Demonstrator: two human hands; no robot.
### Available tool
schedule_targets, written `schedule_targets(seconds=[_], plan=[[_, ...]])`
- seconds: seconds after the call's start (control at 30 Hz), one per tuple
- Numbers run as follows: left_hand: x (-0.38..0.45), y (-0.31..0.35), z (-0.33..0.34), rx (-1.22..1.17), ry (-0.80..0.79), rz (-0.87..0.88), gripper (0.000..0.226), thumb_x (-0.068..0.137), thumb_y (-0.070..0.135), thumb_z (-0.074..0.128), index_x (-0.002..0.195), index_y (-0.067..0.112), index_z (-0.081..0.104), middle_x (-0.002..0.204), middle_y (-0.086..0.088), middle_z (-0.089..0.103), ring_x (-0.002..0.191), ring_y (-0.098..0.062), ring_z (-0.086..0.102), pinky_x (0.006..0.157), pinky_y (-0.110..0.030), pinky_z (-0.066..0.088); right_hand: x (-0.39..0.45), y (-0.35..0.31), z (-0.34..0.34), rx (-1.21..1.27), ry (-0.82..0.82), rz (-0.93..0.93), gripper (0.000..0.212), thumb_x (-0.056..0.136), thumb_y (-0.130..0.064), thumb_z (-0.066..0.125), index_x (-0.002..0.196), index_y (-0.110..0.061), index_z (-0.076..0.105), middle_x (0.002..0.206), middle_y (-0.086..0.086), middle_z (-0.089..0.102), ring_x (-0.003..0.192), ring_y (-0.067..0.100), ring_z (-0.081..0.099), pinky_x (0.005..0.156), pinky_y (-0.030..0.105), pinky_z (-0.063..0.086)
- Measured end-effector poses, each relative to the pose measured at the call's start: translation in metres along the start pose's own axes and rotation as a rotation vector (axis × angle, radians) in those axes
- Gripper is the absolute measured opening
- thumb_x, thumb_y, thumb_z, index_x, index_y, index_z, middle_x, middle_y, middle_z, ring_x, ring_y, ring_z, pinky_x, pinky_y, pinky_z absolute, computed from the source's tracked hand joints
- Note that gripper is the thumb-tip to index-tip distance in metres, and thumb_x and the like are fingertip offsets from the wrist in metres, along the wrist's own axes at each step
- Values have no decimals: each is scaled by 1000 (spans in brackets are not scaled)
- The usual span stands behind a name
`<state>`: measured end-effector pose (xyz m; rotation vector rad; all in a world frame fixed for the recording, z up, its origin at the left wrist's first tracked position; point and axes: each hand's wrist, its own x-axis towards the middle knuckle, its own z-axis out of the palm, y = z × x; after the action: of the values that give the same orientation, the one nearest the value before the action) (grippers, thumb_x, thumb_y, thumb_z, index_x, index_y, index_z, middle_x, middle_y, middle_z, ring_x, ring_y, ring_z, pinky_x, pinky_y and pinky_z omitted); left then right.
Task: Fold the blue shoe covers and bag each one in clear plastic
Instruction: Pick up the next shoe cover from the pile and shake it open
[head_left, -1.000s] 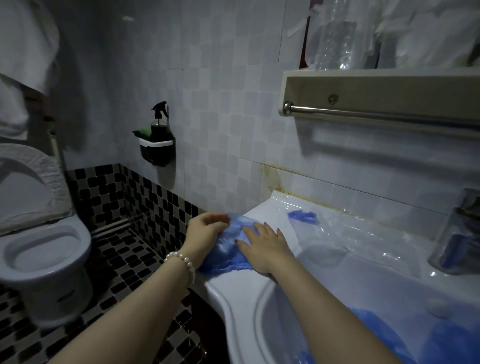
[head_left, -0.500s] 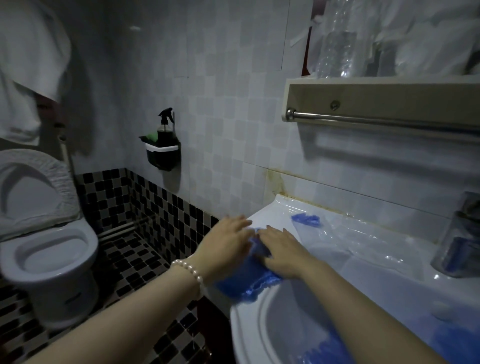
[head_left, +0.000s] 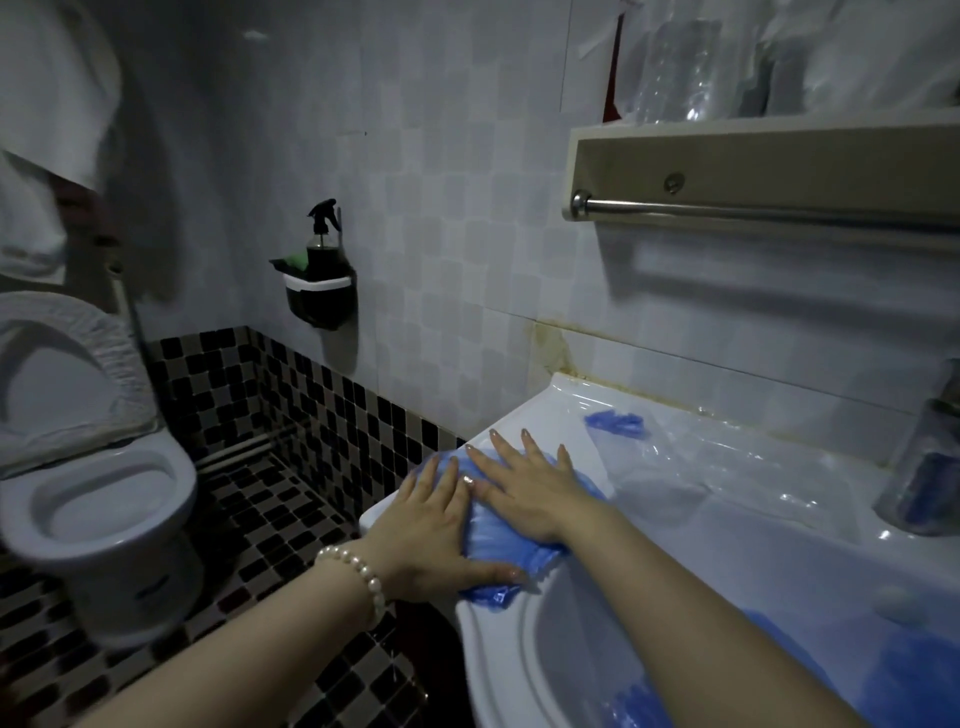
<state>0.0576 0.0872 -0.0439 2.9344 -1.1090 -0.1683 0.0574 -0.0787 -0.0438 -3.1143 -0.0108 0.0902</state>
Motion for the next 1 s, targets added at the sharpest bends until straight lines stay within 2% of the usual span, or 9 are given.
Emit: schedule_targets(seconds=[0.2, 0.4, 0.5, 0.57, 0.63, 0.73, 0.8, 0.87, 1.0], plan=[[1, 0, -1, 6, -23, 32, 140, 40, 98, 19, 150, 18, -14, 157, -7, -18, 142, -31, -20, 111, -44, -16, 2, 5, 2, -9, 1, -11, 61, 88, -71, 11, 145, -51, -1, 159, -9, -7, 146, 25, -9, 112, 60, -7], [-2, 9, -5, 41, -66, -45, 131, 59, 92, 36, 150, 10, -10, 157, -13, -16, 143, -33, -17, 115, -49, -10, 0, 4, 2, 0, 41, -29, 61, 91, -67, 13, 147, -46, 4, 159, -7, -3, 146, 22, -5, 114, 57, -5], [1, 20, -7, 48, -92, -125, 137, 56, 94, 37, 148, 6, -13, 157, -16, -14, 143, -37, -16, 115, -53, -8, -9, 3, -2, 111, 323, -94, 63, 92, -61, 19, 146, -29, 31, 157, 2, 18, 145, 21, 13, 118, 46, -1], [0, 30, -10, 36, -85, -211, 138, 55, 96, 34, 149, 6, -10, 157, -16, -9, 143, -39, -11, 114, -54, -9, -17, 3, -10, 189, 581, -132, 54, 90, -42, 32, 127, -14, 59, 140, 14, 48, 131, 30, 43, 113, 43, 20], [-2, 34, -14, -17, -55, -287, 133, 53, 100, 18, 152, 12, 3, 157, -18, 4, 144, -39, 4, 112, -56, -5, -26, 10, -21, 334, 738, -119, 36, 82, -13, 45, 105, -5, 71, 114, 16, 65, 109, 35, 59, 99, 36, 39], [-10, 31, -31, -22, 142, -307, 122, 50, 97, -8, 142, 29, 34, 144, -13, 41, 128, -32, 41, 105, -56, 18, -53, 24, -40, 460, 581, -93, 38, 77, 11, 48, 96, -9, 74, 107, 7, 68, 103, 23, 59, 91, 20, 40], [-16, 17, -44, 12, 390, -256, 84, 78, 82, 12, 121, 23, 53, 124, -7, 55, 113, -28, 50, 95, -42, 31, -70, 36, -39, 429, 431, -83, 36, 77, 11, 57, 98, -14, 74, 110, 0, 66, 101, 13, 58, 85, 6, 38], [-25, 2, -54, -109, 494, -25, 50, 82, 55, 35, 108, 22, 62, 117, -2, 55, 111, -23, 48, 89, -28, 32, -83, 43, -29, 413, 345, -119, 39, 76, 10, 60, 102, -15, 73, 115, -1, 64, 105, 10, 56, 84, -3, 32], [-45, -17, -49, -278, 94, 216, 43, 77, 12, 59, 118, 25, 61, 127, 11, 47, 121, -5, 41, 96, -10, 29, -95, 49, 0, 260, 206, -210, 61, 76, 2, 55, 130, -27, 56, 143, -6, 43, 134, 11, 37, 106, 9, 23]])
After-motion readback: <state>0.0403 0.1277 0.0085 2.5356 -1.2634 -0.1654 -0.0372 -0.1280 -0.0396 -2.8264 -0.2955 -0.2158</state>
